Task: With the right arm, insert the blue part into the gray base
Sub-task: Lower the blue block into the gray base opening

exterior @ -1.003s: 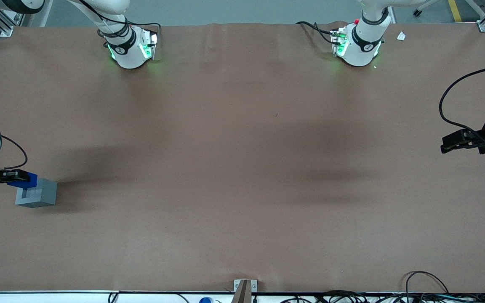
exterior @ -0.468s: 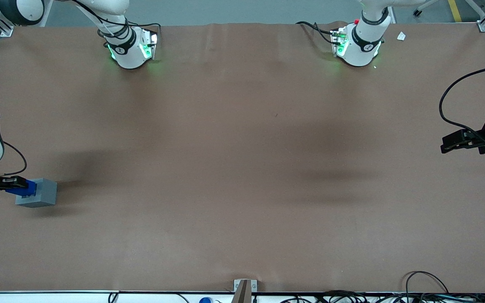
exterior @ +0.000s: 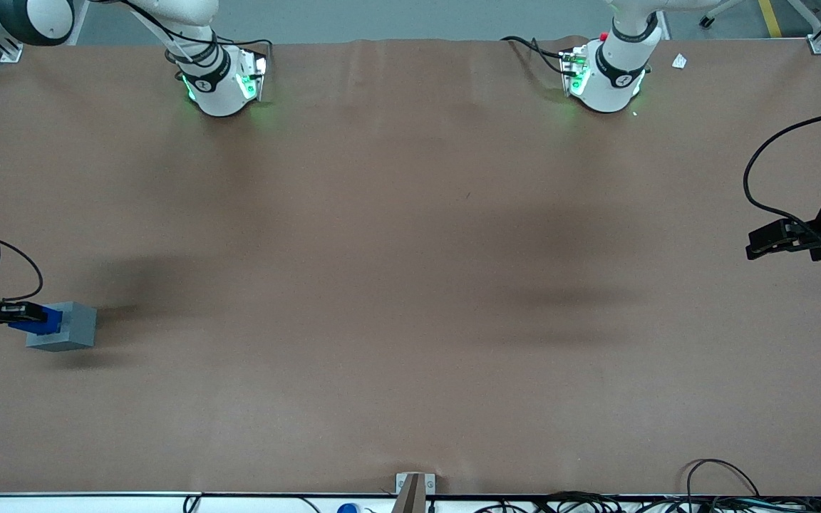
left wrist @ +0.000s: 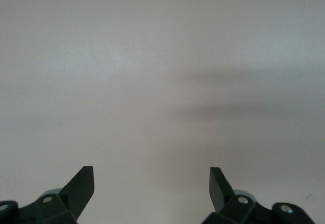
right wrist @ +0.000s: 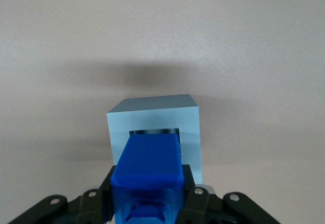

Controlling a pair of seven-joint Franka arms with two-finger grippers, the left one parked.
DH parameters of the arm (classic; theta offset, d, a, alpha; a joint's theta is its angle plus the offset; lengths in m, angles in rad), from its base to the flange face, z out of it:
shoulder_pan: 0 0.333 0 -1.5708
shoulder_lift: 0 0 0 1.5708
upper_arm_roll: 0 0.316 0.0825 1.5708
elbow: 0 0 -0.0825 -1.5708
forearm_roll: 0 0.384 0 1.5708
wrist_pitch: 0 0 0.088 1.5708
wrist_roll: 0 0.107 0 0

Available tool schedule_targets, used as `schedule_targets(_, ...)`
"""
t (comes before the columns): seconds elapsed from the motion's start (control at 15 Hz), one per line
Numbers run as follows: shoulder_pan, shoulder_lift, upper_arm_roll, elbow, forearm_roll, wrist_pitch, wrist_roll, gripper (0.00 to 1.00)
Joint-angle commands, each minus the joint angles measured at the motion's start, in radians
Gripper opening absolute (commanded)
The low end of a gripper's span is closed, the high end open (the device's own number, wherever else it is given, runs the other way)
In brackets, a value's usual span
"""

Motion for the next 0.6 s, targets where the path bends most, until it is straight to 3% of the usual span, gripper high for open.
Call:
schedule_targets(0.0,-0.012,0.009,0.015,0.023,0.003,-0.019,0.014,0.0)
schedule_targets(0.53,-0.015,0.028,0.015,0.023,0.006,-0.011,0.014,0.0)
